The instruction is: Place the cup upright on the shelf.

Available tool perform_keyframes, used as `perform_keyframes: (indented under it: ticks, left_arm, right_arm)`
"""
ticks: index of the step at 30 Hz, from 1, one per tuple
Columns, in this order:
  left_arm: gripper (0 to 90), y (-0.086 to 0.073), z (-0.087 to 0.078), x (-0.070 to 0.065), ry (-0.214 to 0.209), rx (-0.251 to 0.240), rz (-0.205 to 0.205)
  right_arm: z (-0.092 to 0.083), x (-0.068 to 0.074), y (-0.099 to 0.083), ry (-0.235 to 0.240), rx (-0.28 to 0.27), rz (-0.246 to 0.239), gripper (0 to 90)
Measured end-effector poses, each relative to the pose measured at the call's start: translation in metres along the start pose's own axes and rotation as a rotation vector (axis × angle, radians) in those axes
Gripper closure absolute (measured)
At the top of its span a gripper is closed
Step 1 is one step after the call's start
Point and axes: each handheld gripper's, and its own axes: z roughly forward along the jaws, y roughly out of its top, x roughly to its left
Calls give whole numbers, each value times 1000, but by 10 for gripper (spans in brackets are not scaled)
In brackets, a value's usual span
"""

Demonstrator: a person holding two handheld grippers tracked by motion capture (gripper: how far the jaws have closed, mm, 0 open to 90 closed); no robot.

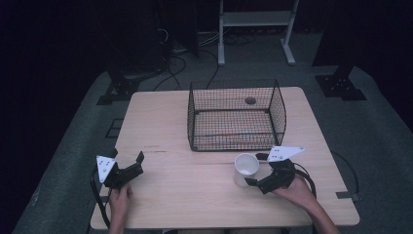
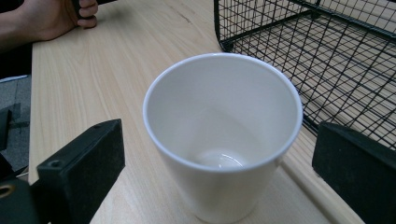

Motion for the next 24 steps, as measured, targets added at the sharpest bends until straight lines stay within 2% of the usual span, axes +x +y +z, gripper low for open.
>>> perform_keyframes:
  ticks: [13, 17, 19, 24]
  left_arm:
    - [0, 0, 0, 0, 0, 0, 0]
    - [0, 0, 0, 0, 1, -1, -1]
    - [0, 0, 0, 0, 1, -1, -1]
    - [0, 0, 0, 0, 0, -1, -2]
  right_arm:
    - [15, -3, 3, 13, 16, 2, 19]
    - [18, -2, 3, 24, 35, 0, 66]
    - [18, -3, 3, 30, 38, -2, 130]
    - [16, -4, 8, 27, 37, -11, 169]
